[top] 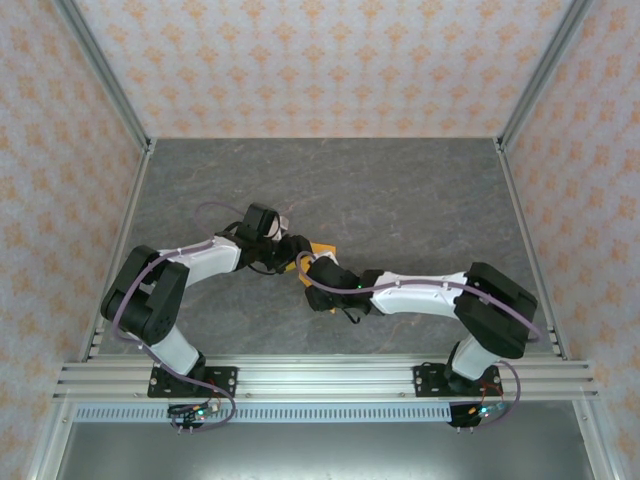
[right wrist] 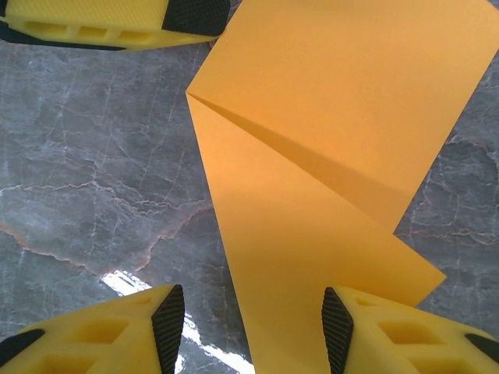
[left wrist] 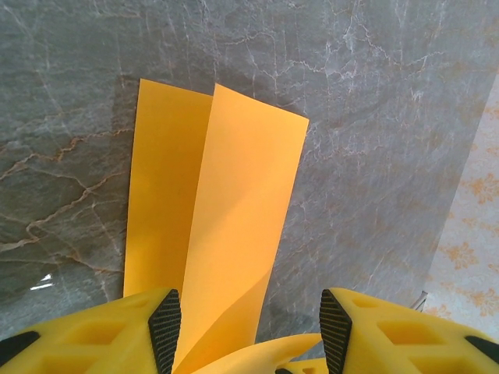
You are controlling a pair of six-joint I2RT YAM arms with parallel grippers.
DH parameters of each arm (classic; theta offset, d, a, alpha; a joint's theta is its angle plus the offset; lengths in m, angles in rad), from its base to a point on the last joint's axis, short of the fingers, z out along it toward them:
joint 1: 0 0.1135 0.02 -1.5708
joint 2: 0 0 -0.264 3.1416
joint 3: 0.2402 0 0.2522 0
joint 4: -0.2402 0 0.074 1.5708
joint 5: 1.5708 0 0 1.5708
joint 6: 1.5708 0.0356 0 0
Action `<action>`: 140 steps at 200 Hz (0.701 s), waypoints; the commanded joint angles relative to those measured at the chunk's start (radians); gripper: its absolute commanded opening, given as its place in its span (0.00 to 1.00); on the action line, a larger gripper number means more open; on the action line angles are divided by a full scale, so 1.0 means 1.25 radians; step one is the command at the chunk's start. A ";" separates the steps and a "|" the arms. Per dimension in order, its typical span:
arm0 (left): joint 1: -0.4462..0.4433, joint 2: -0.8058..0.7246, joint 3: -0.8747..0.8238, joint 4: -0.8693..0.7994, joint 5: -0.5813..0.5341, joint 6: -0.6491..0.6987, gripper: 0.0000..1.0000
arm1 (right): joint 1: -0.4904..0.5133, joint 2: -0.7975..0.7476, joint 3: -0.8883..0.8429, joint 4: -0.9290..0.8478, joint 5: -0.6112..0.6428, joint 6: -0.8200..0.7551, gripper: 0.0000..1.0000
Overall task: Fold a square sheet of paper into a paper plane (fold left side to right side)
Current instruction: Fourth fold the wing at the center of the table.
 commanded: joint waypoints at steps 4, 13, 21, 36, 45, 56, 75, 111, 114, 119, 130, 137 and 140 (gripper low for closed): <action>-0.006 -0.031 0.025 -0.019 0.008 -0.010 0.53 | 0.014 0.016 0.025 -0.024 0.065 -0.015 0.53; -0.006 -0.031 0.025 -0.018 0.008 -0.010 0.53 | 0.015 0.023 0.032 -0.032 0.074 -0.018 0.53; -0.007 -0.031 0.026 -0.018 0.008 -0.011 0.53 | 0.019 0.030 0.036 -0.036 0.078 -0.021 0.53; -0.010 -0.029 0.031 -0.016 0.008 -0.012 0.53 | 0.023 0.039 0.042 -0.044 0.093 -0.024 0.53; -0.011 -0.028 0.034 -0.018 0.008 -0.012 0.53 | 0.023 0.044 0.046 -0.047 0.098 -0.024 0.53; -0.012 -0.027 0.038 -0.017 0.008 -0.014 0.53 | 0.024 0.048 0.050 -0.050 0.104 -0.024 0.53; -0.013 -0.025 0.042 -0.018 0.008 -0.016 0.53 | 0.025 0.057 0.057 -0.056 0.114 -0.028 0.54; -0.013 -0.025 0.047 -0.020 0.008 -0.018 0.53 | 0.026 0.066 0.060 -0.064 0.138 -0.027 0.54; -0.014 -0.025 0.047 -0.020 0.008 -0.017 0.53 | 0.026 0.066 0.060 -0.063 0.140 -0.028 0.54; -0.013 -0.026 0.047 -0.020 0.008 -0.017 0.53 | 0.026 0.067 0.059 -0.063 0.143 -0.027 0.54; -0.013 -0.026 0.047 -0.022 0.007 -0.018 0.53 | 0.026 0.068 0.058 -0.066 0.147 -0.027 0.54; -0.014 -0.026 0.047 -0.022 0.006 -0.018 0.53 | 0.026 0.067 0.059 -0.066 0.151 -0.025 0.54; -0.014 -0.026 0.047 -0.021 0.006 -0.018 0.53 | 0.026 0.069 0.059 -0.066 0.151 -0.025 0.53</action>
